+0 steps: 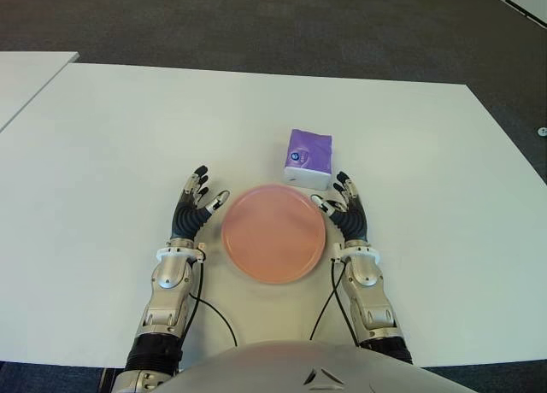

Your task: Put the tissue paper into the plate.

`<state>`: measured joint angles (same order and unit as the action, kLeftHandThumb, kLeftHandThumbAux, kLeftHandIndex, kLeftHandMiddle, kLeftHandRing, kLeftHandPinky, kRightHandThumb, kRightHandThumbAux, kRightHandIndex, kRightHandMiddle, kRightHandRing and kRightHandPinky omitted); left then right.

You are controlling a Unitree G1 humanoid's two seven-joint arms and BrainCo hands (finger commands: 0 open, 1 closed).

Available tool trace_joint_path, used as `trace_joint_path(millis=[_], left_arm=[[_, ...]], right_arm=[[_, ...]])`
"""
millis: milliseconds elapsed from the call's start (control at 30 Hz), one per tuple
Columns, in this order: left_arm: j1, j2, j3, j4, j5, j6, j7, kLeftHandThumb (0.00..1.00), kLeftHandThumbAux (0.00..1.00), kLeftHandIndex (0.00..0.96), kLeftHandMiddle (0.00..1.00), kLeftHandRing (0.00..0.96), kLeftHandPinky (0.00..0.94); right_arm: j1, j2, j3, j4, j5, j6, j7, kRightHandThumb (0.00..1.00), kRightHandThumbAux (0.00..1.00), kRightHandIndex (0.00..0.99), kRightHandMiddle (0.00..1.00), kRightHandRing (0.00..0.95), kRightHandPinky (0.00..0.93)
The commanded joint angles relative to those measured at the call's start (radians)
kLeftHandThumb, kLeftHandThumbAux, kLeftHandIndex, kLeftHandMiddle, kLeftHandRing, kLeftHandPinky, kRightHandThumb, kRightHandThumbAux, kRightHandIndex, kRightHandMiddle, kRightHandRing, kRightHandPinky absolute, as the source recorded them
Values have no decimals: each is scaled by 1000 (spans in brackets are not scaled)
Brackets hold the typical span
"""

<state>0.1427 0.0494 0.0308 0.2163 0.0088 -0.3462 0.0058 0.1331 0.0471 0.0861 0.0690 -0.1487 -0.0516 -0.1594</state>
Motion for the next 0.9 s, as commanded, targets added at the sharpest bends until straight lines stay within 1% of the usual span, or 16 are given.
trace_joint_path(millis=[33,100,167,200,333,433,467,533,600,667,800,900], left_arm=[[-4,-7,-6,18,2,2,-6,0,637,0,0,0,0],[-7,-8,-7,20,1,4,-7,0,637,0,0,0,0],[-11,-9,-8,24,0,6,-7,0,636,0,0,0,0],[-12,-9,-8,25,0,6,-7,0,636,0,0,0,0],[-20,-15,-8,35,-1,3,-1,0,637,0,0,0,0],[-22,-16,-10,39,5,-5,4,0,637,0,0,0,0],[-23,-17,-10,41,7,-8,5,0,636,0,0,0,0],[-23,-18,-11,42,12,-12,8,0,636,0,0,0,0],[-24,-21,-12,41,17,-9,13,0,634,0,0,0,0],[-25,-24,-11,39,19,-2,16,0,635,0,0,0,0],[-27,-24,-9,40,17,4,9,0,634,0,0,0,0],[-27,-24,-9,42,17,1,5,0,631,0,0,0,0]], right_arm=[[9,-13,-25,63,5,79,4,162,691,18,81,90,117],[-25,-37,-63,14,26,87,16,157,693,10,76,86,113],[-45,-49,-85,-26,37,95,23,153,695,6,73,84,112],[-49,-52,-90,-43,39,99,24,152,695,4,71,82,112],[-115,-60,-131,-225,33,146,2,170,695,0,65,75,113],[-152,-62,-142,-296,26,169,-6,191,697,0,63,73,113],[-162,-64,-144,-308,24,173,-7,206,696,0,63,71,111],[-208,-73,-150,-314,15,166,-14,226,695,0,62,70,109],[-287,-105,-145,-291,-18,113,-19,268,685,0,60,66,108],[-345,-132,-134,-270,-48,76,-17,307,673,0,60,65,109],[-421,-169,-106,-260,-92,65,7,366,650,6,67,70,119],[-444,-184,-90,-266,-117,72,20,380,634,6,65,65,108]])
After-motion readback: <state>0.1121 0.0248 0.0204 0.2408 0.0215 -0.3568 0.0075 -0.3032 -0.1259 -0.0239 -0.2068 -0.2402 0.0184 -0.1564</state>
